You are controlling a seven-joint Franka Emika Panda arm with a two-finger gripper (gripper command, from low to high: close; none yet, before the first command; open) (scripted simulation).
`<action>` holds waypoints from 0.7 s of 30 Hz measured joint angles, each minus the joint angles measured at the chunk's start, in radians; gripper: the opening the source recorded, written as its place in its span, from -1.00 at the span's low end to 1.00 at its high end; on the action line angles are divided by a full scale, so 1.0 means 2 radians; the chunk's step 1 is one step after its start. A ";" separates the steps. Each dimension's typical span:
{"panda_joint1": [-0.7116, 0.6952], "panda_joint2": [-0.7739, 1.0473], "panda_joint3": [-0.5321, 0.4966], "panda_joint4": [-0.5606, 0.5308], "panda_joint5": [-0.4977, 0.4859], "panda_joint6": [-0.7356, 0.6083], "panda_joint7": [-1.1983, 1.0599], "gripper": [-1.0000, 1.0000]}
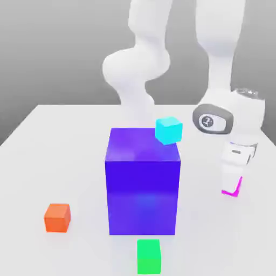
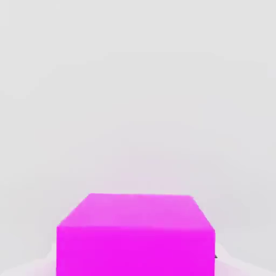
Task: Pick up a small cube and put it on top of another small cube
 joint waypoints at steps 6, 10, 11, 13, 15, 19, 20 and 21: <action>-0.029 -0.085 0.024 -0.009 0.091 -0.075 -0.072 -1.00; -0.086 -0.082 0.000 0.020 0.094 -0.101 -0.095 -1.00; -0.100 -0.081 -0.006 0.027 0.094 -0.107 -0.100 -1.00; -0.128 -0.077 -0.018 0.043 0.094 -0.119 -0.111 -1.00; -0.155 -0.074 -0.030 0.058 0.095 -0.131 -0.123 -1.00; -0.210 -0.066 -0.053 0.089 0.098 -0.155 -0.147 -1.00; -0.223 -0.064 -0.060 0.097 0.099 -0.161 -0.153 -1.00; -0.236 -0.063 -0.066 0.105 0.100 -0.167 -0.159 -1.00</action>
